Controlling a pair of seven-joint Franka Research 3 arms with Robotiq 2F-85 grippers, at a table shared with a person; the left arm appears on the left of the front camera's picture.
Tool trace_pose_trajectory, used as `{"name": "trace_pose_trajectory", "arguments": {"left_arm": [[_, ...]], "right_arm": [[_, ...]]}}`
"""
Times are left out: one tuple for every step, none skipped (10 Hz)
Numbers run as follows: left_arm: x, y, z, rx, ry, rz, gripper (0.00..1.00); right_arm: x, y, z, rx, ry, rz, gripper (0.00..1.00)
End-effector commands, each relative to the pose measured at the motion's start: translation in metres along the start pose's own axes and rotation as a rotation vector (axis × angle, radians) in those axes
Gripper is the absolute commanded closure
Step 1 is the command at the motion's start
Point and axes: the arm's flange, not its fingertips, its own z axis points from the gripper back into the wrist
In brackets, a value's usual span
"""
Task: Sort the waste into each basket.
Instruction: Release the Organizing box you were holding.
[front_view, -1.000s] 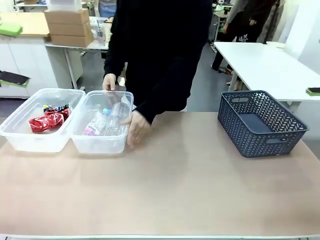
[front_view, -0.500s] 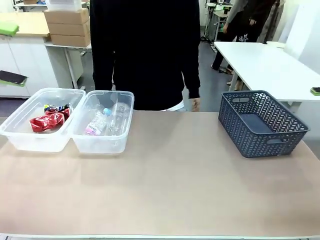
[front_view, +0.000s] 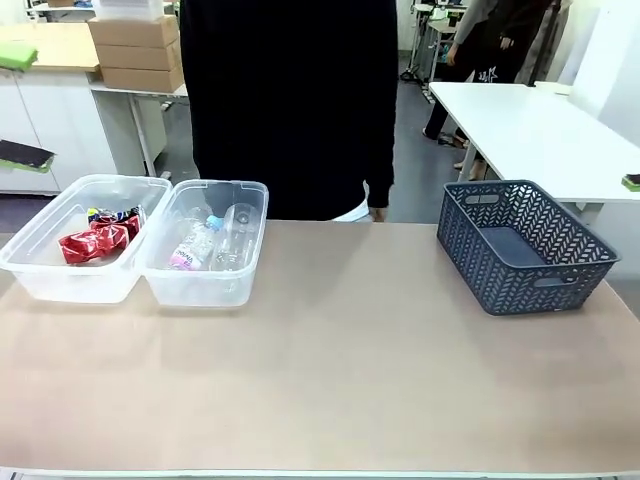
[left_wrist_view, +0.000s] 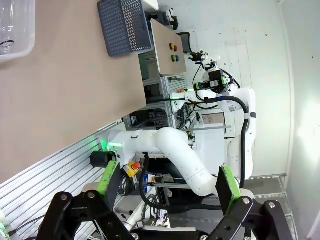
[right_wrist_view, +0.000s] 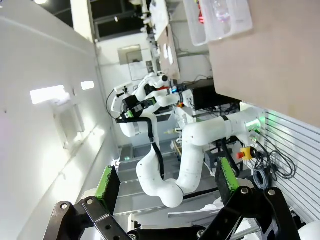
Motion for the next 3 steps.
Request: {"name": "trace_pose_trajectory", "arguments": {"left_arm": [[0.0038, -0.0007, -0.0031, -0.023, 0.001, -0.027, 0.0], [0.0038, -0.0007, -0.0031, -0.023, 0.001, -0.027, 0.0], [0.0038, -0.0007, -0.0031, -0.023, 0.001, -0.027, 0.0]], "right_arm": [[0.0024, 0.0006, 0.0015, -0.004, 0.006, 0.028, 0.0], [0.0024, 0.0006, 0.0015, -0.004, 0.006, 0.028, 0.0], [0.0024, 0.0006, 0.0015, -0.004, 0.006, 0.028, 0.0]]}}
